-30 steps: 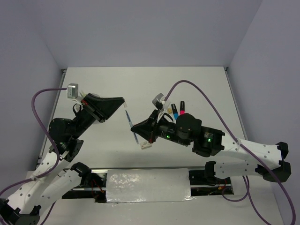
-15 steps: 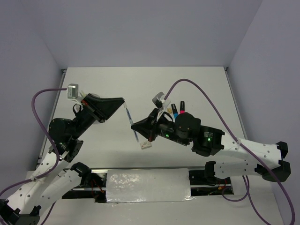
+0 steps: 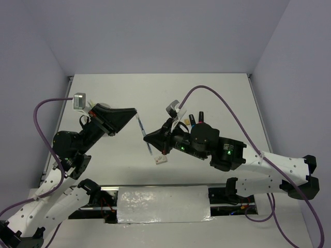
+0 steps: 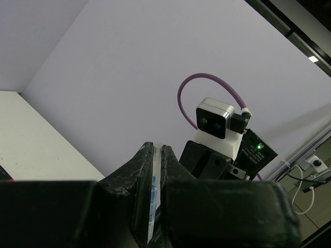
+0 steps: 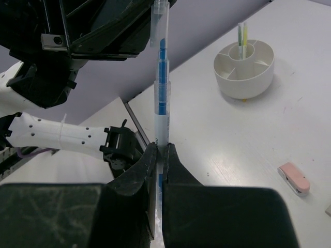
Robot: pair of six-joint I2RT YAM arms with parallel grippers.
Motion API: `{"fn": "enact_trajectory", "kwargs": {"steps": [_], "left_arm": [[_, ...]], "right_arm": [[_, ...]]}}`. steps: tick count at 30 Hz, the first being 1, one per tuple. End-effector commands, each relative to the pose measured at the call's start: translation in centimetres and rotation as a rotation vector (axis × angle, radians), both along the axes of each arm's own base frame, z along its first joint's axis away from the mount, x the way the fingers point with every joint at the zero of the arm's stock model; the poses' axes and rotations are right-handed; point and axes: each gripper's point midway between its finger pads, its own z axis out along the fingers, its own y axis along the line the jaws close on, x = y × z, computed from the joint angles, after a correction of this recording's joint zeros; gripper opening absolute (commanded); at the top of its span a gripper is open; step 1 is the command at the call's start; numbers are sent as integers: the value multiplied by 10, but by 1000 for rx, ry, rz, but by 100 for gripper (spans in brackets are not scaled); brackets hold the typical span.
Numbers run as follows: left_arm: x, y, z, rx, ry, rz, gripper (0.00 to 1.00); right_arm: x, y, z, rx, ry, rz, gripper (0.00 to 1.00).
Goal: Sort the stationery into containers
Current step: Close the pen cap on the pen.
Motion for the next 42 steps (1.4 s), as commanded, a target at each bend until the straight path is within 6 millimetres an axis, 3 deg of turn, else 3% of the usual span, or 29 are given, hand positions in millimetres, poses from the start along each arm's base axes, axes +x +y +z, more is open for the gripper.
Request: {"fn": "enact_trajectory", "kwargs": {"steps": [1,16,21,28,30,33,36,39,41,42], "left_arm": [[-15,7,28,-31,-97,1,0],[-15,4,14,17,-82,-1,0],[-9,4,6,94,-61,37,0],[-4,-9,-11,218,-47,4,0],[0,-12,-19,250,-26,-4,3],[0,-13,-21,262,-25,-9,30],[0,-10,-10,270,-64,19,51],[-2,-9,-3,270,-90,24,58],[-5,-9,5,264,-121,21,55],[-7,-9,9,256,-138,14,46]], "right_arm": [[2,-3,31,64,-35,-19,0],[15,6,63,68,-108,-48,0],[27,-1,94,130,-160,-113,0],[26,-2,117,222,-205,-112,0],[24,5,113,195,-214,-84,0],[15,16,105,180,-213,-20,0],[12,25,77,143,-169,9,0],[10,27,68,133,-140,16,0],[13,28,59,109,-121,6,0],[13,28,57,108,-119,7,0]]}}
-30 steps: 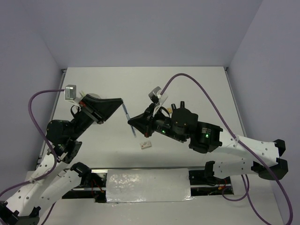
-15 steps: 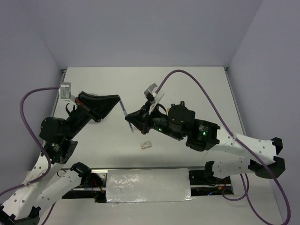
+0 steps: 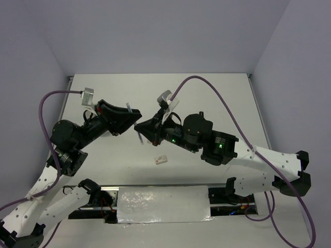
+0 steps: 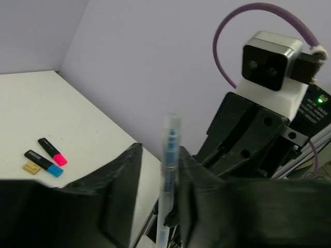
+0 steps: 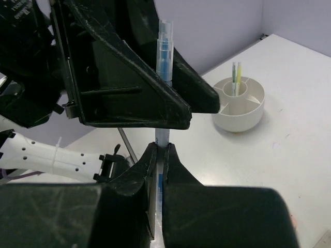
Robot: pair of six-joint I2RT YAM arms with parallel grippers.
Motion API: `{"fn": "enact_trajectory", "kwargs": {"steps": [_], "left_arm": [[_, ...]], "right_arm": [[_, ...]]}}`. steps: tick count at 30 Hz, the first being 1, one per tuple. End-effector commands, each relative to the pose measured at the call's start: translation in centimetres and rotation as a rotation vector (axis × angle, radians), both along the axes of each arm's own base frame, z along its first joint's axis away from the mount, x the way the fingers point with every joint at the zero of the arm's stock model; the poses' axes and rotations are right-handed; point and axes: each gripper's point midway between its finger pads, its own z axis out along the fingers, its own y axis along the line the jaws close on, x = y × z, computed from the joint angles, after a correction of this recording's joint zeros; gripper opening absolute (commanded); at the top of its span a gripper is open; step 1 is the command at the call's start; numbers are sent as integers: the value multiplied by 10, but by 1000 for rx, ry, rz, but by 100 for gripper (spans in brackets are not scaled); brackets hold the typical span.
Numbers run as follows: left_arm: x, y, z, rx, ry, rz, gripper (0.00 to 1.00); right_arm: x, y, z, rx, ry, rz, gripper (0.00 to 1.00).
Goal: Sort the stationery into containers
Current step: Close the pen cap on the pen.
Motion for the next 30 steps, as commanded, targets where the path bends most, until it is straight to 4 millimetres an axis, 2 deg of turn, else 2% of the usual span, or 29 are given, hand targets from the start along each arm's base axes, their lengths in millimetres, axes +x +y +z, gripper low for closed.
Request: {"fn": "enact_trajectory", "kwargs": {"steps": [1,2,3,6,7,8,11,13,15,16,17,18,19,21,22,25,26,30], "left_arm": [[-13,0,25,-5,-107,-32,41],[-15,0,27,-5,-116,-38,35],[-16,-1,27,-4,-121,-46,20],[-24,-7,29,5,-154,-107,3],[-31,-11,28,16,-175,-155,2],[-36,-12,28,18,-193,-182,0],[-52,-15,33,18,-266,-260,0],[-59,-17,35,29,-294,-300,0],[-71,-19,38,34,-333,-363,0],[-73,-19,40,32,-341,-367,0],[-75,-17,42,30,-347,-365,0],[-73,-17,41,38,-352,-352,0],[-73,-16,44,41,-353,-338,0],[-67,-13,43,57,-341,-287,11],[-65,-10,44,56,-337,-262,33],[-55,-6,46,55,-315,-192,56],[-54,-4,48,49,-312,-178,62],[-48,8,71,16,-329,-73,59]], "right_arm": [[-7,4,16,84,2,35,0],[-8,4,15,87,6,38,0],[-7,4,12,81,11,36,0],[-5,3,10,84,20,19,0],[-6,4,10,85,25,25,0],[-9,6,16,109,16,47,7],[-24,16,16,115,11,147,39],[-32,22,16,109,8,199,45],[-33,28,12,89,16,213,42],[-32,29,10,85,19,210,35],[-31,29,9,88,19,205,9],[-27,26,10,93,21,180,1],[-26,24,10,97,25,172,0],[-27,23,10,102,18,175,0],[-27,22,9,101,19,172,0],[-26,22,6,100,19,167,0],[-25,23,4,97,21,164,0],[-25,25,-3,77,29,164,0]]}}
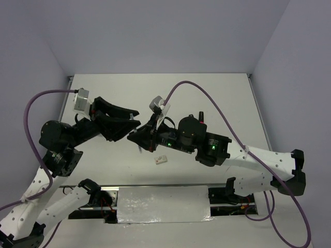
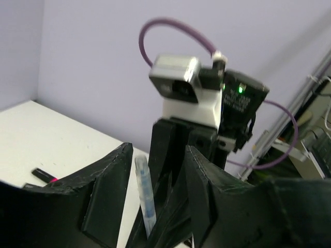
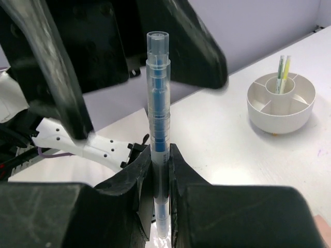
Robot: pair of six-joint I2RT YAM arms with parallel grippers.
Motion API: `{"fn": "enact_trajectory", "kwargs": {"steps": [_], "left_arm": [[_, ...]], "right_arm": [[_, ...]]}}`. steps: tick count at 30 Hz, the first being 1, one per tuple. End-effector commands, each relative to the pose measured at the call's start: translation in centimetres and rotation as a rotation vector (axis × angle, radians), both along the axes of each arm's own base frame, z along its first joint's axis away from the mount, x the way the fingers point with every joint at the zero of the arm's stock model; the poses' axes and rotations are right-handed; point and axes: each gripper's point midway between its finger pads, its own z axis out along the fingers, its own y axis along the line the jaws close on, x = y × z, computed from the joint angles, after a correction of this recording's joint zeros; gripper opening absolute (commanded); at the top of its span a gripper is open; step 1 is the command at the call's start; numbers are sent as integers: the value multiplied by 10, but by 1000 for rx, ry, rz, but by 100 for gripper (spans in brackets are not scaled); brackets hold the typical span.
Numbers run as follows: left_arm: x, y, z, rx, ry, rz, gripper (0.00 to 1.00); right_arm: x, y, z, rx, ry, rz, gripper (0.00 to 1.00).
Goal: Sort the stationery into containers
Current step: Close the pen cap on the pen.
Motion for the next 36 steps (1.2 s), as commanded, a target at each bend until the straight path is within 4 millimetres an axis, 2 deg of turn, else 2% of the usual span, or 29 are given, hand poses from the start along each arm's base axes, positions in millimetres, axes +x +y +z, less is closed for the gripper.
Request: {"fn": "enact_trajectory", "kwargs": {"steps": [1,3,4,9,20,21,22,25,26,29,32,33,35,36], "left_arm": [[-3,17,41,-72,-92,98,57],[-1,18,47,-69,-89,114,52],[2,17,46,-59,-76,119,46],[12,9,28,-25,-16,104,38],[7,4,12,5,4,60,36],[7,5,11,6,7,61,31],[7,5,10,8,10,63,18],[6,3,4,20,18,46,9],[7,1,-2,26,28,39,9],[6,-1,-12,34,46,21,8],[4,-4,-21,46,61,-8,2],[2,-4,-25,54,64,-16,0],[3,-5,-38,77,89,-16,0],[1,-4,-41,78,88,-14,0]], "right_arm": [[-1,1,9,37,-8,0,0],[-1,0,9,38,-8,2,0],[-1,-1,9,38,-8,-1,0],[-1,-5,13,39,-15,-9,0],[2,-1,16,31,-18,-13,0],[2,0,18,34,-22,-13,0],[2,-1,20,39,-24,-15,0],[2,-1,23,39,-33,-15,0],[3,0,24,36,-37,-18,0],[6,2,31,31,-56,-26,0],[13,0,46,34,-89,-53,0],[14,-3,60,54,-103,-60,0],[23,-5,72,61,-133,-82,0],[31,-10,91,89,-149,-107,0]]}}
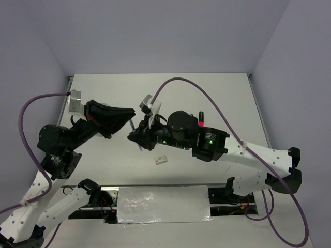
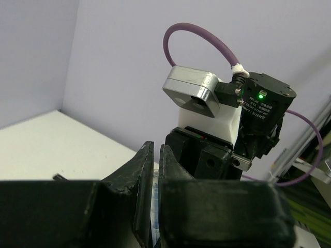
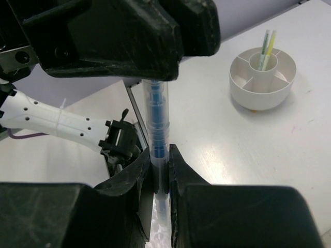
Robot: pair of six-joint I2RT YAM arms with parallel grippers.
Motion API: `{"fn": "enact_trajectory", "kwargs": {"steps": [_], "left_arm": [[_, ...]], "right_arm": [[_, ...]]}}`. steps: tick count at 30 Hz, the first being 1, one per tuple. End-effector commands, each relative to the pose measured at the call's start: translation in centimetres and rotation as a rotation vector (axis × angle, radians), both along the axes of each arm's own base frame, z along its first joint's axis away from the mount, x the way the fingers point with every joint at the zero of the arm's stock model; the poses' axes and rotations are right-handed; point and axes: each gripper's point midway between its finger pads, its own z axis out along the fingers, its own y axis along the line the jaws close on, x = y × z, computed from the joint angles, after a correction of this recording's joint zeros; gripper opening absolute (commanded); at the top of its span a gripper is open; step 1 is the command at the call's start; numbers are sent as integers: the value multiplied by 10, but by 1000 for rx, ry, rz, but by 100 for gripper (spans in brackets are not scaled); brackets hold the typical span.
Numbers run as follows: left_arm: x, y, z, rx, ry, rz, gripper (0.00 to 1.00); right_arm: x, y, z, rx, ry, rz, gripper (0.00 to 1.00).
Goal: Sort the stationery into containers
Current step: Close the pen cap on the pen, then place the pen in the storage box.
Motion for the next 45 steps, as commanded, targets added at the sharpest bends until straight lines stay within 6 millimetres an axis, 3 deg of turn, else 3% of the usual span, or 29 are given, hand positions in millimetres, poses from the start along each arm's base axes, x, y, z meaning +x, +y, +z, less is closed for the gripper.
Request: {"fn": "enact_trajectory", "kwargs": {"steps": [1,6,7,11,17,19,20,21,22,23,25,26,29,33,41,45], "left_arm": [[-13,-14,-50,106,101,-118,0],[-13,-14,-83,136,152,-118,0],[-12,-15,-93,145,174,-120,0],[-17,-19,-105,151,183,-157,0],[-20,-13,-123,180,208,-115,0],[-15,-9,-123,186,217,-73,0],[-13,-6,-119,185,216,-48,1],[-5,-1,-122,201,241,14,17],[-4,4,-107,188,220,48,26],[-1,8,-101,188,216,80,32],[9,23,-83,178,210,195,47],[11,27,-77,171,205,221,51],[11,39,-49,130,158,283,54],[4,38,-22,96,80,258,48],[-6,16,-25,138,61,114,58],[-9,8,-25,132,43,63,56]], "right_arm": [[25,-13,114,257,-152,-77,0],[33,-29,174,430,-223,-125,0],[34,-31,179,455,-222,-127,0],[40,-23,198,477,-248,-135,0],[41,-31,226,524,-274,-138,0],[36,-23,218,505,-258,-94,0],[34,-14,202,471,-245,-68,0],[32,-8,188,439,-225,-47,0],[31,-3,176,415,-213,-34,0],[27,3,150,368,-191,-16,0],[23,6,126,328,-160,-5,0],[23,9,103,285,-139,-5,0],[21,7,77,228,-103,-9,0],[14,8,54,174,-82,27,0],[5,9,29,56,-82,79,0],[4,11,23,21,-79,95,0]]}}
